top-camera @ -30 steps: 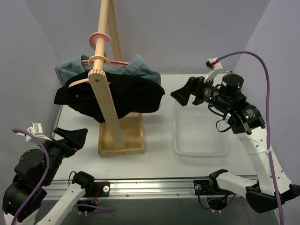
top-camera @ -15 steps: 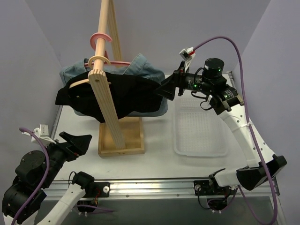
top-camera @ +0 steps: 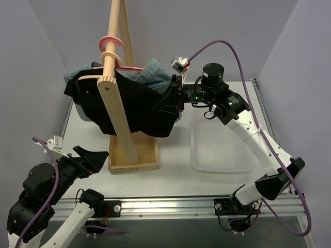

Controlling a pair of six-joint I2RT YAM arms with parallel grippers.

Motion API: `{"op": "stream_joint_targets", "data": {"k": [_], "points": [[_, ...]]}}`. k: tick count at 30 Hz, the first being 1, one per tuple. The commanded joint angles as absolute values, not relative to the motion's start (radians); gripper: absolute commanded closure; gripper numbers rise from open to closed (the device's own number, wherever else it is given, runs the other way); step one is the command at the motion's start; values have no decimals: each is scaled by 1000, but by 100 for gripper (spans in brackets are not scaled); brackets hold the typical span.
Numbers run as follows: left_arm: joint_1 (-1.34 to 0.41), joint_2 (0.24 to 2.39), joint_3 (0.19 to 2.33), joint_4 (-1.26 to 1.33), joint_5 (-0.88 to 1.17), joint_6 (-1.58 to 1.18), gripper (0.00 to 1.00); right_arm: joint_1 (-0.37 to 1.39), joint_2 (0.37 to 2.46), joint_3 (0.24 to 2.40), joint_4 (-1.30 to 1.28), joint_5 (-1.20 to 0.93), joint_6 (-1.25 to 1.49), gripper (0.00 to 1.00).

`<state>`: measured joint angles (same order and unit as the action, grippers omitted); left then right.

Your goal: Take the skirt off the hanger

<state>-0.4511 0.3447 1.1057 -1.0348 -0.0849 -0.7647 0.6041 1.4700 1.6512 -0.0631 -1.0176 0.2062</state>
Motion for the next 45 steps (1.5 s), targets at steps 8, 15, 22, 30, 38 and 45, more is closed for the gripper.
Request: {"op": "stream_joint_targets", "data": {"k": [8,15,22,30,38,45], "points": [[-454,310,1086,-847,90,-738,6,673,1537,1837,-133,-971,72,100],[-454,353,1129,-836,184,-686,6,739,1673,2055,-264,-924,9,100],[-453,408,1157,-848,307,-635,0,767,1735,2103,-273,-838,-15,100],[-453,397,1131,-881,324,-629,7,784,1597,2005,-132,-703,31,100],[-453,429,1146,-888,368,-591,13,791,1623,2085,-152,-693,63,100],[-451,511,1187,-908,426,-546,15,808,1681,2097,-86,-687,104,100]]}}
